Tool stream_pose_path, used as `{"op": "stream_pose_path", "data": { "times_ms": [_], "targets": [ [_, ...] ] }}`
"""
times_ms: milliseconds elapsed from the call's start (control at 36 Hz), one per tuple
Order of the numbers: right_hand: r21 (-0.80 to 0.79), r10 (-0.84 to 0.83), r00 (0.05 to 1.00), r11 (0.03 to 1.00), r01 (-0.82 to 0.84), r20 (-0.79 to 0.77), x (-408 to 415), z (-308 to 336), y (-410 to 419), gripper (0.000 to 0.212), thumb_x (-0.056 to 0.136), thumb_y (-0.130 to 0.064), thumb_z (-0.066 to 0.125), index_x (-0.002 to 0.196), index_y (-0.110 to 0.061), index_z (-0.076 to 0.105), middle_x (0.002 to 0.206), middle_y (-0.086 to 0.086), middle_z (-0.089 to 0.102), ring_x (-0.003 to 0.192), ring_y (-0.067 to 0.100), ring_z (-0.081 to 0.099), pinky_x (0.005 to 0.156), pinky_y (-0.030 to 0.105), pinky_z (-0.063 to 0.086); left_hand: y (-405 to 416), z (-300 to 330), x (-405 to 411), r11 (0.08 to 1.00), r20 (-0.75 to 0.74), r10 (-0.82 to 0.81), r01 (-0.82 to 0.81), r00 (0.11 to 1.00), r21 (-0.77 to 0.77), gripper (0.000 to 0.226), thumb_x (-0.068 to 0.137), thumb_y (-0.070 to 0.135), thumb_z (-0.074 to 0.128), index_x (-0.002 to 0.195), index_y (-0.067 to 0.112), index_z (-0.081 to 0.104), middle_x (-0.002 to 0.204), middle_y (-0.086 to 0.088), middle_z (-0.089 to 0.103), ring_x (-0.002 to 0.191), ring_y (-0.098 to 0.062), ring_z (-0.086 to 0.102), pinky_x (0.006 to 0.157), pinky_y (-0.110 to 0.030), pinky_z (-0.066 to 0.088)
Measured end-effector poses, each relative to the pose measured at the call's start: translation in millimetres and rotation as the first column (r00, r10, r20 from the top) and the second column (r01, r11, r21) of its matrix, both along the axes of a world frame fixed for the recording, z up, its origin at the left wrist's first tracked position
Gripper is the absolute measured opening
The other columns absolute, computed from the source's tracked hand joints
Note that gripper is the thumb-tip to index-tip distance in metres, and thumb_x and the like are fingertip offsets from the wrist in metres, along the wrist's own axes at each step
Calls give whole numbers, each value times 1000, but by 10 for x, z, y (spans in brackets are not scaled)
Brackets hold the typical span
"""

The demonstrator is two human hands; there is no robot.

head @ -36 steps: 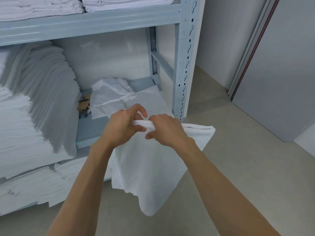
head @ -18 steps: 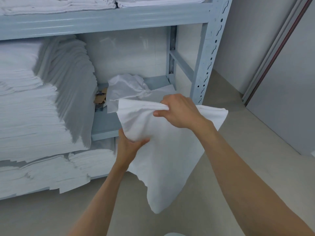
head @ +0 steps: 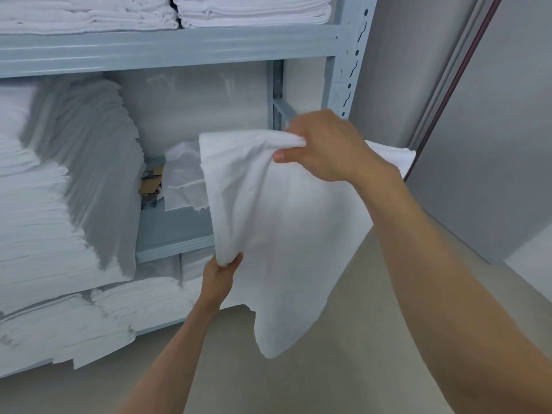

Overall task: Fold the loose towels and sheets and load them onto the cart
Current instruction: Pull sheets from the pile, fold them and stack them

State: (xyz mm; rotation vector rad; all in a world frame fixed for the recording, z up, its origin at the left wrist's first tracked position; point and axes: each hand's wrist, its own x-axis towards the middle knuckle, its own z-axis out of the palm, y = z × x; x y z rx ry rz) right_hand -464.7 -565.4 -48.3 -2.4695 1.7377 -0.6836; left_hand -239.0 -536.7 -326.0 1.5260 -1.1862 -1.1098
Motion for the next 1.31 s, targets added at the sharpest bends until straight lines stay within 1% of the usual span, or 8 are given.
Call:
{"op": "stream_pose_path", "data": {
  "times_ms": [250, 528, 722, 806, 917, 1083, 1139, 1306],
  "targets": [
    [-15, -305, 952, 952, 304, -26, -444, -474, -406, 40, 92, -51, 60, 97, -11, 63, 92, 5, 59, 86, 29, 55, 73, 35, 32, 81, 187, -102, 982, -23, -163, 165, 986, 87, 10, 97, 37, 61, 92, 34, 68, 95, 15, 72, 86, 1, 66, 69, -18, 49],
    [4, -302, 951, 953, 302, 62, -230, -988, -436, 24, 96, -38, 61, 83, -18, 58, 85, 1, 55, 93, 25, 51, 87, 40, 32, 237, 128, -316, 954, -26, -266, 267, 964, 137, 19, 99, 33, 59, 96, 22, 74, 94, 3, 78, 88, -16, 74, 85, -42, 57],
    [48, -269, 831, 958, 282, 487, -143, -1392, -432, 55, 98, -21, 58, 146, -9, 37, 151, 9, 33, 141, 26, 28, 113, 40, 27, 152, 462, -363, 979, -102, -197, 200, 975, 22, 20, 94, 35, 65, 84, 20, 75, 83, 4, 76, 81, -17, 71, 69, -31, 52],
    [343, -534, 725, 843, 415, 435, -162, -1822, -379, 55, 99, -23, 53, 147, -6, 33, 152, 14, 30, 140, 32, 29, 113, 47, 30, 40, 788, -356, 979, -156, -202, 196, 967, -53, 25, 95, 38, 64, 93, 17, 76, 90, -2, 78, 84, -18, 75, 67, -26, 57],
    [769, -730, 668, 508, 388, 145, -279, -2391, -135, 51, 101, -33, 45, 142, -2, 44, 145, 20, 45, 131, 36, 45, 106, 42, 42, -133, 1114, -362, 977, -150, -190, 172, 970, -124, 35, 97, 39, 61, 86, 6, 69, 88, -13, 72, 81, -29, 69, 74, -38, 55],
    [989, -866, 497, -21, -147, 55, -470, -2804, 332, 81, 97, -60, 43, 144, 6, 36, 137, 30, 50, 114, 47, 59, 91, 54, 52, -266, 1132, -230, 996, -69, -29, 23, 997, -85, 44, 93, 51, 60, 74, 12, 62, 69, -1, 70, 64, -12, 69, 57, -18, 51],
    [952, -876, 472, -56, -303, 99, -479, -2941, 437, 81, 98, -63, 39, 143, 4, 42, 135, 24, 56, 122, 38, 58, 98, 46, 48, -267, 1092, -195, 997, -63, -32, 27, 998, -76, 39, 93, 51, 59, 83, 14, 68, 73, 5, 74, 67, -8, 71, 53, -13, 51],
    [884, -920, 273, 137, -446, 281, -509, -3030, 479, 65, 94, -59, 51, 133, -8, 59, 130, 14, 65, 121, 31, 61, 103, 40, 46, -269, 1029, -190, 996, -5, -44, 44, 999, -71, 31, 94, 49, 60, 99, 19, 67, 87, 4, 75, 79, -12, 72, 61, -18, 54]
  ]
}}
